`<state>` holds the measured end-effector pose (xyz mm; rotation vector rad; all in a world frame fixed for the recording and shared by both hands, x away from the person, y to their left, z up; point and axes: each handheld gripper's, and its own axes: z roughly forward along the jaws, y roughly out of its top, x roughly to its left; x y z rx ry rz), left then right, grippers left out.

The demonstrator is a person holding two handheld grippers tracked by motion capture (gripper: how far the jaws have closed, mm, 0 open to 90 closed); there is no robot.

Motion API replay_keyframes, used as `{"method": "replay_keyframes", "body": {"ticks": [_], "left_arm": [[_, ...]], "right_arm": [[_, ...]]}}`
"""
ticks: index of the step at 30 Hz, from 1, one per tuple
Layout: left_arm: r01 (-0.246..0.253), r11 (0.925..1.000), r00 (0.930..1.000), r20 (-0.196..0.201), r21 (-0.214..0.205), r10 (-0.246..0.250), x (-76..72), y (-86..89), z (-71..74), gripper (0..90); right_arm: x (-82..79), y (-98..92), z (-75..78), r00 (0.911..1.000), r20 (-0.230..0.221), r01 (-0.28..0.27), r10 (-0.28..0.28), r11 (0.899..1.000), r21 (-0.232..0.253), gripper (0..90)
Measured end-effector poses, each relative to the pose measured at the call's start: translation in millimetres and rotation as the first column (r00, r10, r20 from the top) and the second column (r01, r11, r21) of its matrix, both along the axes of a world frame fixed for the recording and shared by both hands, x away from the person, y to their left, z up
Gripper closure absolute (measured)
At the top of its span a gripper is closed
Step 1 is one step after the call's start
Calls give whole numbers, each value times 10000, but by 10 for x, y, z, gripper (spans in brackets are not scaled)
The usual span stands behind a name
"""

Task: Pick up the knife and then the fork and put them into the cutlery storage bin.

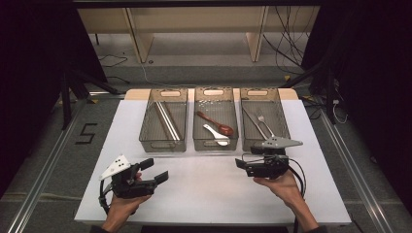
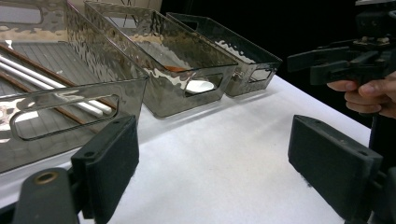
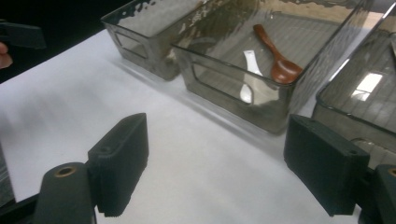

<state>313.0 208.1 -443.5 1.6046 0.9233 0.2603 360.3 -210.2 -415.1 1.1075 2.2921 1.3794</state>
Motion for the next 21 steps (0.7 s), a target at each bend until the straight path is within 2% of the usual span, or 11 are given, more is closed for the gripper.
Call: {"method": "replay_keyframes", "body": {"ticks": [7,21], "left_arm": [[121,9999,9999,-97,97,-120,2,-14,-4,159],[326,9993,9993,-196,202,-322,6,-31,-10,159]], "right_arm": [[-147,-21,-22,9991,422,-42,29,9996,291,222],[-422,-88,-157,9961,858,161,-222,9974,708,206]]}}
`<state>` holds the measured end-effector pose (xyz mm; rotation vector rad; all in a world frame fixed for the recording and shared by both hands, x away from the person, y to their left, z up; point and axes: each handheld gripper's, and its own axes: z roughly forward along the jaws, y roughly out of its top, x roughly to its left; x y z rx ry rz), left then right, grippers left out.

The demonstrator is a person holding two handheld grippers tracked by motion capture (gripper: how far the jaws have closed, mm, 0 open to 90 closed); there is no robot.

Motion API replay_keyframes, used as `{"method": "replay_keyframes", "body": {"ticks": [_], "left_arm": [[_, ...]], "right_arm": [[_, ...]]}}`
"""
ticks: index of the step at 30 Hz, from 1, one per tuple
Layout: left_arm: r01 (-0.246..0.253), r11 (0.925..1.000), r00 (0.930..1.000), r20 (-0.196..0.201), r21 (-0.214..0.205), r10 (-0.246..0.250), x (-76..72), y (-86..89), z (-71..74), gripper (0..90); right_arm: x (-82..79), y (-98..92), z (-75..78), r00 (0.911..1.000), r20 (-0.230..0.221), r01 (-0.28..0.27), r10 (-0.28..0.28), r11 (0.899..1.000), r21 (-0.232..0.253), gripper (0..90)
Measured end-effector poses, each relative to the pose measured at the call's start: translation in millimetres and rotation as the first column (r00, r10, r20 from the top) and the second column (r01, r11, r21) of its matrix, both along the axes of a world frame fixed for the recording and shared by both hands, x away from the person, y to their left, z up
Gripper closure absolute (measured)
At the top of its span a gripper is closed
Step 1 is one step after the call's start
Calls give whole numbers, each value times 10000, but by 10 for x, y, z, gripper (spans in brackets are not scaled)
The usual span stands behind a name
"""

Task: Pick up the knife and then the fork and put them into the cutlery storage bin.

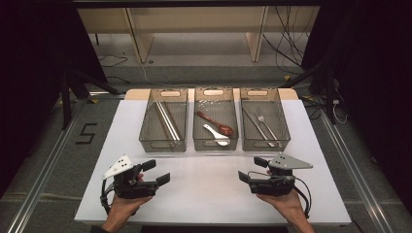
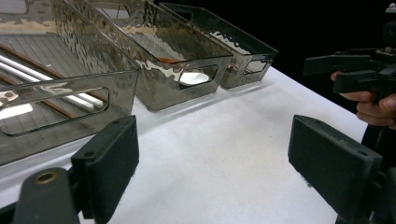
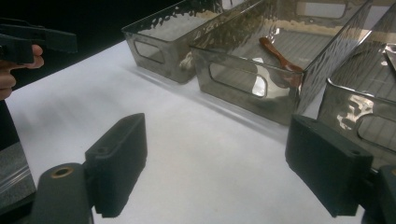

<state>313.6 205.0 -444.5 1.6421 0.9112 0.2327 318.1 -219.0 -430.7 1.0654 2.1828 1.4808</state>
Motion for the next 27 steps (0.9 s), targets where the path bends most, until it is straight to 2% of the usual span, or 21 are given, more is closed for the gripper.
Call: {"method": "replay_keyframes", "body": {"ticks": [11,27], "left_arm": [[162,9999,9999,-49,25,-162,2,-16,-3,159],[190,9998,9998,-47,8,-190,-1,-20,-1,159]], "right_arm": [[-133,-44,-86,9997,7,229,-229,9997,-59,176],[-139,-69,-106,9992,35,397,-397,9992,-11,178]]}}
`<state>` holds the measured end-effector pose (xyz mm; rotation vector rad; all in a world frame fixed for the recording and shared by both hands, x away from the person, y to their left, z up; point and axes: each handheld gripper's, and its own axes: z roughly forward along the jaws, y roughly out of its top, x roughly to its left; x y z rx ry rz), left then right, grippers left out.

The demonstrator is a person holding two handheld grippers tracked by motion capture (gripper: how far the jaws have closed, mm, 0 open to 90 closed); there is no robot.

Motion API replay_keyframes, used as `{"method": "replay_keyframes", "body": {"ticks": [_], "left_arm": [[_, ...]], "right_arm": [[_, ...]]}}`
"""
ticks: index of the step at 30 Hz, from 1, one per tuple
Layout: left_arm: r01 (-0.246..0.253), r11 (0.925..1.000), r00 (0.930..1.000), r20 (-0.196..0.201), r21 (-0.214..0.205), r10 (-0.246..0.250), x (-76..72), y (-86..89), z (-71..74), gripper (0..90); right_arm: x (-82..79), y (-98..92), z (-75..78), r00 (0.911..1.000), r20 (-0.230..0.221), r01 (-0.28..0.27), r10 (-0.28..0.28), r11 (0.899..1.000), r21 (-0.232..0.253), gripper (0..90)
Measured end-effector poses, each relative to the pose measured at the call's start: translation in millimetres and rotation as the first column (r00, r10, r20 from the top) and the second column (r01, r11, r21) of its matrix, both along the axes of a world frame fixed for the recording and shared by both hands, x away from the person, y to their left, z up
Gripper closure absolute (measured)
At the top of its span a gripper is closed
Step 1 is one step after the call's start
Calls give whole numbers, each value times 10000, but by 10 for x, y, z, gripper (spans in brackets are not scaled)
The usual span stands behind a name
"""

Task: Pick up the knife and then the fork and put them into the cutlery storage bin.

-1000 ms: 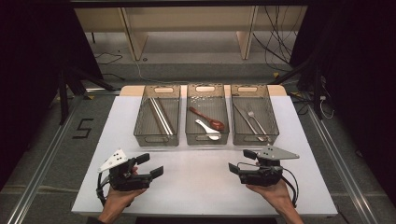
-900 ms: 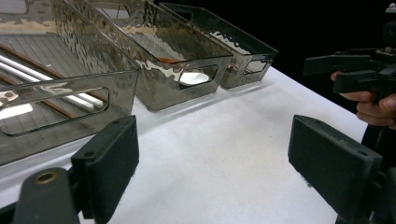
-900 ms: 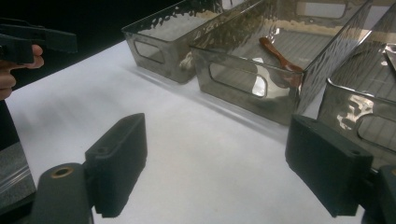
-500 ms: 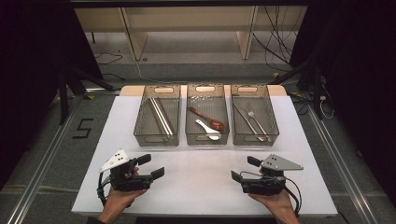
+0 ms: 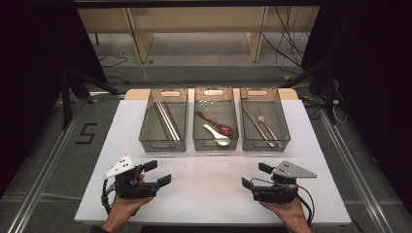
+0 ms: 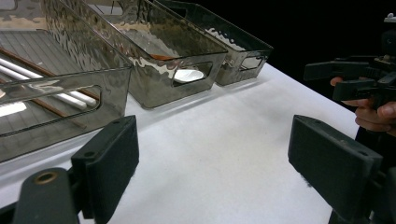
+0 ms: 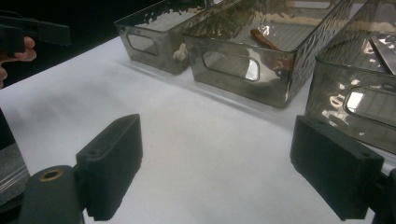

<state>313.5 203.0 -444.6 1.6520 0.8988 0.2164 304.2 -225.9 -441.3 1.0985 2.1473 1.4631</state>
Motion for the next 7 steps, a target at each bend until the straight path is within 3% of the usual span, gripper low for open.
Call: {"method": "replay_keyframes", "body": {"ticks": [7], "left_arm": [[0,10000,10000,13,13,0,1,2,1,159]], "right_arm": [[2,1,-1,10000,-2,-6,6,10000,-8,178]]}}
